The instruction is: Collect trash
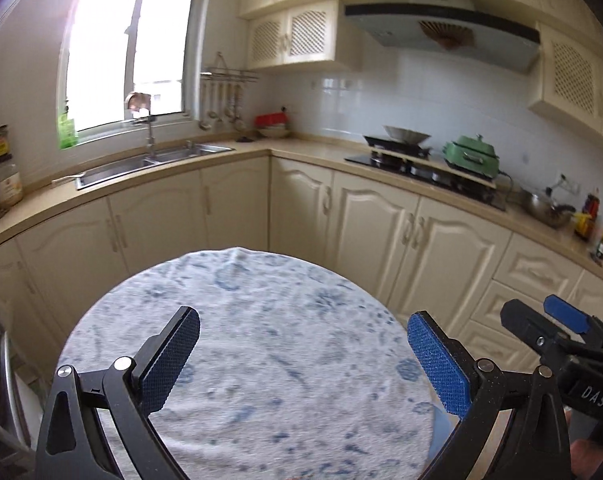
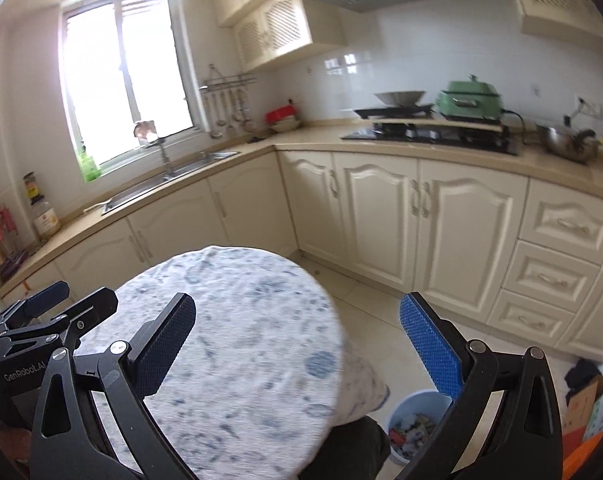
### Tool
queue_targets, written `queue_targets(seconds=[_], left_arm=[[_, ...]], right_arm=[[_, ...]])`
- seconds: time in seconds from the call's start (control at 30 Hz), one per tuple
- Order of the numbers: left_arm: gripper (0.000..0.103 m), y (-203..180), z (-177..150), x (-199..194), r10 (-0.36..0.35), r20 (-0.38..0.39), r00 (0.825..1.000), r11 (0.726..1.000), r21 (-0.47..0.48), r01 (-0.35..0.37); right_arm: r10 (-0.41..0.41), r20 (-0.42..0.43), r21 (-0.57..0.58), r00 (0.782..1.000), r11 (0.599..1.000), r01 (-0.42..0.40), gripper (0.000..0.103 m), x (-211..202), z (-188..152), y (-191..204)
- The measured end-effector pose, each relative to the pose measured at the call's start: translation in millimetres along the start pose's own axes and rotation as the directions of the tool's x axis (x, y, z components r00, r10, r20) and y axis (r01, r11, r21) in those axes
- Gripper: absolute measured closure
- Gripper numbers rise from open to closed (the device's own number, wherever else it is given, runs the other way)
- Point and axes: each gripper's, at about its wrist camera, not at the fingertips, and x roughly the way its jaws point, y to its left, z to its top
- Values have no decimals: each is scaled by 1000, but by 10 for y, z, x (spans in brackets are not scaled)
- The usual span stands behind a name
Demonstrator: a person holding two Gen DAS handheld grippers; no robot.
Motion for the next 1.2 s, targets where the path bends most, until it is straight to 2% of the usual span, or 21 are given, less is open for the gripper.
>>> queue_targets(seconds=[0.17,0.43,0.7,1.03,1.2], left_arm=[[1,251,-93,-401,68,38,997,997,-24,-67],[1,400,-245,-894,142,78,987,989,-41,-139],[1,519,-272,-1125,179,100,979,983,-65,-173],[1,670,-223,-1181,230,104,968,971,-84,-222],[1,740,-221,-1213,225,102,969,973,-85,-217]], right_arm=[[38,28,-39,999,999,-37,0,-41,16,416],[68,66,-100,995,993,-61,0,-133,13,901],[90,95,-132,991,988,-77,0,-229,14,1129],[102,129,-160,986,984,-81,0,-331,27,1283],[107,126,-163,986,983,-86,0,-321,22,1315]])
